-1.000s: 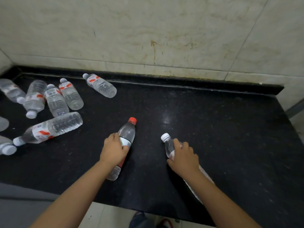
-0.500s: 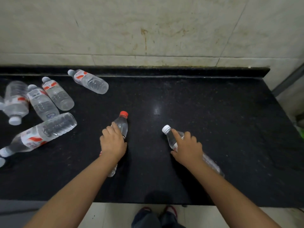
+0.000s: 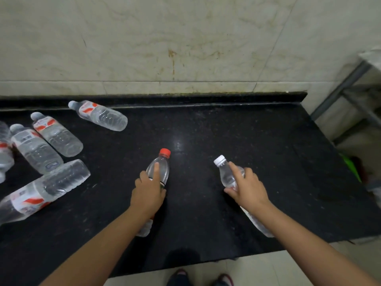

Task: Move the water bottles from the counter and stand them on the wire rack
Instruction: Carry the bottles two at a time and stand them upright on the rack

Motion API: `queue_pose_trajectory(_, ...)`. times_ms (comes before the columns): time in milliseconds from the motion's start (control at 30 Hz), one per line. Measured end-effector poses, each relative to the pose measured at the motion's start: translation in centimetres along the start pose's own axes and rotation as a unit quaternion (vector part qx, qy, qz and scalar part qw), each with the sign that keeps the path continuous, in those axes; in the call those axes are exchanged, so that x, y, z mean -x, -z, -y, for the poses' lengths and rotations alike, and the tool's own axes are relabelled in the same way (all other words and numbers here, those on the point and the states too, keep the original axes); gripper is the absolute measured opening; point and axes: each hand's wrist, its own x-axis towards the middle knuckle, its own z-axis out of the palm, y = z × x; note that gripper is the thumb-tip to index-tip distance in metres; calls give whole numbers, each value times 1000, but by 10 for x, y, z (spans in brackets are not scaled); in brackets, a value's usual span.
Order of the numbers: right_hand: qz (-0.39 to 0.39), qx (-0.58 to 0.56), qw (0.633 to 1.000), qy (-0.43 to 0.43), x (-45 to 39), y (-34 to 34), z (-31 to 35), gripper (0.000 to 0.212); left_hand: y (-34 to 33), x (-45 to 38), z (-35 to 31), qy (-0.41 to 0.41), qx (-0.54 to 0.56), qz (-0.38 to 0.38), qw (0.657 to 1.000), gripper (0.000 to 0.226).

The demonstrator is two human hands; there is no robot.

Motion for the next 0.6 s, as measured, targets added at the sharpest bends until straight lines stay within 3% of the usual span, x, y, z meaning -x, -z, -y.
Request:
queue_pose_trajectory(267, -146, -128, 979, -57, 41, 76, -62, 80, 34, 10, -128, -193, 57, -90, 975, 77)
queue_pose_trajectory(433, -254, -182, 947, -75, 70, 135, -143, 82, 48, 20, -233, -297, 124, -163, 933, 80)
queue_pose_trajectory(600, -346, -197, 917, -39, 97, 193, -243, 82, 44, 42, -356, -364, 169, -263, 877, 75)
